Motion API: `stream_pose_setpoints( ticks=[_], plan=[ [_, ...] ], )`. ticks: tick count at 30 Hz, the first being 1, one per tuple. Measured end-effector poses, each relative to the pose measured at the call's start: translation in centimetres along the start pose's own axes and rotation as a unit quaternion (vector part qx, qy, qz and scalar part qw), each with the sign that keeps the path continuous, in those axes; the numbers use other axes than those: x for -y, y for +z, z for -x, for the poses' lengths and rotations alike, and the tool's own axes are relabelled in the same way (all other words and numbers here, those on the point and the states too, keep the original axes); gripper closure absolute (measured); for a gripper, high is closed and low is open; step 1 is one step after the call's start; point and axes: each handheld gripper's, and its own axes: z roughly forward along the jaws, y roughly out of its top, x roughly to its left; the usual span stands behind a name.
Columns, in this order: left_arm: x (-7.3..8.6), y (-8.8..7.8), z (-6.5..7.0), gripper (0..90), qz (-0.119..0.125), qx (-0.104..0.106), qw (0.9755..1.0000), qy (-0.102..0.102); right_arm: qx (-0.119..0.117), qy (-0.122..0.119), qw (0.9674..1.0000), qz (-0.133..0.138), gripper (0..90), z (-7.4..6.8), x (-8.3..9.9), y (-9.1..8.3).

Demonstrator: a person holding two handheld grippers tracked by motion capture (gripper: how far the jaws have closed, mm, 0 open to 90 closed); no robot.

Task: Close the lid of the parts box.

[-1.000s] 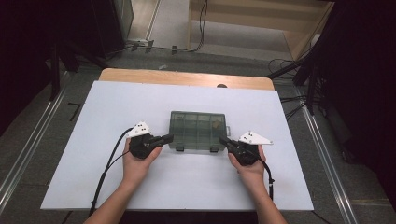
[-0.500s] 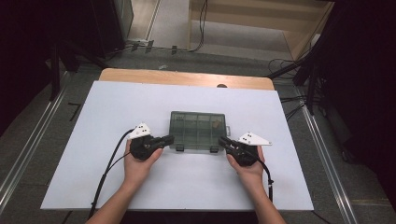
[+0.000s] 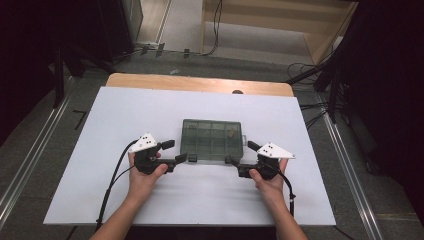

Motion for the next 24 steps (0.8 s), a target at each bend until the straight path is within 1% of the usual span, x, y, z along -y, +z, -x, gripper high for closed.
stream_pose_setpoints(
  ticks=[1,2,3,5,6,9,10,11,14,18,19,24],
  plan=[
    [0.0,-0.2,-0.1,11.5,0.002,0.000,1.0000,0.001,0.000,0.000,1.0000,-0.001,0.0,0.0,0.0,-0.1],
    [0.0,-0.4,-0.2,11.5,0.003,0.001,1.0000,0.003,-0.006,-0.001,1.0000,0.001,0.0,0.1,0.1,-0.2],
    [0.0,-0.6,-0.3,9.1,0.001,0.003,1.0000,0.002,-0.005,0.001,1.0000,0.003,0.0,0.1,0.1,-0.3],
    [-0.1,-0.9,-0.3,0.5,0.003,0.009,0.9999,0.005,-0.001,0.000,1.0000,0.003,0.0,0.1,0.1,-0.5],
    [-0.1,-1.1,-0.2,0.0,0.004,0.003,0.9999,0.010,0.001,0.000,1.0000,0.004,0.0,0.1,0.1,-0.5],
    [0.1,-1.6,-0.1,0.0,0.004,-0.005,0.9998,0.019,-0.001,0.002,1.0000,0.009,0.0,0.2,0.1,-0.9],
    [0.1,-1.7,-0.1,0.0,0.004,-0.007,0.9998,0.020,0.001,0.006,0.9999,0.009,0.0,0.2,0.1,-1.0],
    [0.2,-1.9,-0.1,0.0,0.003,-0.009,0.9997,0.020,0.002,0.003,0.9999,0.011,0.0,0.3,0.1,-1.1],
    [0.4,-2.5,-0.3,0.0,0.001,-0.014,0.9997,0.020,0.008,0.008,0.9999,0.012,0.0,0.4,0.3,-1.4],
    [0.4,-3.3,-0.4,0.0,0.003,-0.023,0.9994,0.025,0.015,0.002,0.9998,0.010,0.0,0.6,0.6,-1.9],
    [0.5,-3.5,-0.4,0.0,0.003,-0.025,0.9993,0.026,0.017,0.006,0.9998,0.010,0.0,0.6,0.7,-2.1],
    [0.9,-4.5,-0.7,0.0,0.001,-0.031,0.9992,0.026,0.021,0.010,0.9996,0.013,0.0,0.9,0.8,-2.9]
  ],
)
